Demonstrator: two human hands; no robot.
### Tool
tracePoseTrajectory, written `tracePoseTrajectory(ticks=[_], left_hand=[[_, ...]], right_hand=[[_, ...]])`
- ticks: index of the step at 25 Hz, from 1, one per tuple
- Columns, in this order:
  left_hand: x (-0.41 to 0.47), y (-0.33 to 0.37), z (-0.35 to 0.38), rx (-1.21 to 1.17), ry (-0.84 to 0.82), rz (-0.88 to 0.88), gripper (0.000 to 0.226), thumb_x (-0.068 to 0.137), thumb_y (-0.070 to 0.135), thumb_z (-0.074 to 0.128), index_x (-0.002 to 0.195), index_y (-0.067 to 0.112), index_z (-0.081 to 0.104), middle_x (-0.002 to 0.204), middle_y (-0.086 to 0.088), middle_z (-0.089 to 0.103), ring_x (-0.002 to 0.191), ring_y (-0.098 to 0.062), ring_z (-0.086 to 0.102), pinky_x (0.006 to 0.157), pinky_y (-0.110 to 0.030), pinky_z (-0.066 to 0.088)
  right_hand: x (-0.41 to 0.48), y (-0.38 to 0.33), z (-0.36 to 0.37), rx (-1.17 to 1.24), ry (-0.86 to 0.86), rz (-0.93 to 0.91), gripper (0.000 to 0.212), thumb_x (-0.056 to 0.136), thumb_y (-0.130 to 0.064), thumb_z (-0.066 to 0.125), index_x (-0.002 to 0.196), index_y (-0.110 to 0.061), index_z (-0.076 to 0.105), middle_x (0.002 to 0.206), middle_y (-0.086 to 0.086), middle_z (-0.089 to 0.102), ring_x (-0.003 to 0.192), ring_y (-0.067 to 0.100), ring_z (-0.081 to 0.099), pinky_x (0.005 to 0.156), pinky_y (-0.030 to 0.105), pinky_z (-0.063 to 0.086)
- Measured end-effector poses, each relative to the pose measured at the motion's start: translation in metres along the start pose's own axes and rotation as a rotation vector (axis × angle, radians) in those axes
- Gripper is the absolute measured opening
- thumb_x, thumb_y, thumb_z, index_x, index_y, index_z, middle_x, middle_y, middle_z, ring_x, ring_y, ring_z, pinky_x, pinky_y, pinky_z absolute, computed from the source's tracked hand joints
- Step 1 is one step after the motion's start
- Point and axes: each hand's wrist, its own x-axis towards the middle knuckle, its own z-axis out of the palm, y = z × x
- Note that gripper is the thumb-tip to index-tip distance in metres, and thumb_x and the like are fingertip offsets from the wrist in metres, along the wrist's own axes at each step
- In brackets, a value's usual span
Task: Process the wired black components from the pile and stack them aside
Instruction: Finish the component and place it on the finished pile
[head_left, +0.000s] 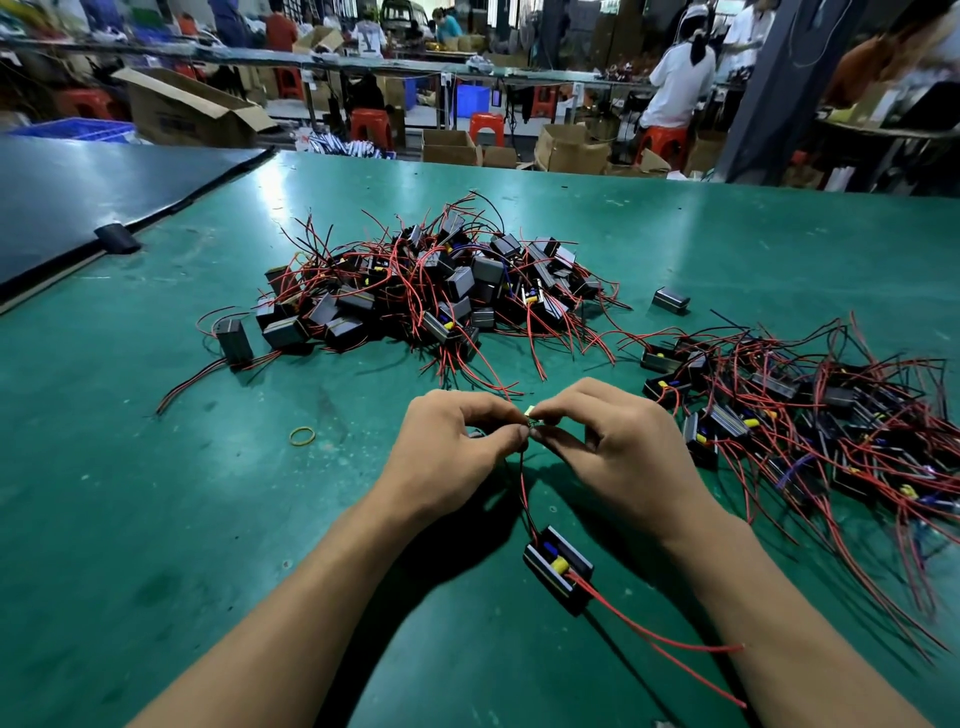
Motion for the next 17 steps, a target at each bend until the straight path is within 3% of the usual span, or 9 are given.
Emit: tracePoseTrajectory(ticks=[3, 7, 9, 13, 17], left_hand=[[0.001, -0.001, -0.002, -0.017, 0.002, -0.026, 0.009, 0.081, 0.009, 0.075, 0.081, 0.018, 0.078, 0.072, 0.008, 0.074, 0.069, 0.0, 0.068, 0.071, -0.012, 0.049], [0.001, -0.001, -0.003, -0.027, -0.014, -0.045, 0.007, 0.082, 0.011, 0.075, 0.083, 0.017, 0.078, 0.073, 0.007, 0.075, 0.072, -0.002, 0.069, 0.073, -0.016, 0.053], [0.001, 0.0, -0.003, -0.023, -0.015, -0.041, 0.006, 0.082, 0.012, 0.076, 0.085, 0.015, 0.078, 0.074, 0.006, 0.075, 0.074, -0.004, 0.07, 0.075, -0.02, 0.055], [0.0, 0.002, -0.002, -0.012, 0.029, 0.017, 0.006, 0.082, 0.013, 0.076, 0.085, 0.016, 0.079, 0.077, 0.007, 0.075, 0.076, -0.002, 0.069, 0.074, -0.019, 0.054], [-0.001, 0.003, 0.003, 0.05, 0.114, 0.093, 0.009, 0.078, 0.011, 0.079, 0.084, 0.018, 0.079, 0.076, 0.013, 0.072, 0.077, -0.001, 0.066, 0.076, -0.017, 0.052]], right_hand=[[0.0, 0.0, 0.001, -0.014, 0.026, -0.045, 0.01, 0.088, -0.024, 0.075, 0.096, -0.018, 0.078, 0.09, -0.005, 0.072, 0.071, 0.022, 0.067, 0.057, 0.04, 0.054], [0.001, 0.001, -0.002, 0.006, -0.001, -0.039, 0.014, 0.091, -0.031, 0.07, 0.095, -0.019, 0.078, 0.089, -0.007, 0.071, 0.071, 0.021, 0.067, 0.058, 0.039, 0.053], [0.001, 0.001, -0.001, 0.042, -0.009, 0.016, 0.011, 0.091, -0.03, 0.072, 0.094, -0.021, 0.077, 0.087, -0.01, 0.07, 0.07, 0.011, 0.063, 0.06, 0.035, 0.051], [0.005, -0.006, 0.006, 0.397, -0.049, 0.428, 0.009, 0.088, -0.027, 0.075, 0.081, -0.022, 0.074, 0.07, -0.013, 0.067, 0.06, -0.001, 0.054, 0.058, 0.014, 0.041], [0.012, -0.012, 0.007, 0.908, -0.125, 0.867, 0.016, 0.089, -0.016, 0.072, 0.073, -0.012, 0.068, 0.047, -0.008, 0.046, 0.04, 0.006, 0.036, 0.039, 0.016, 0.029]])
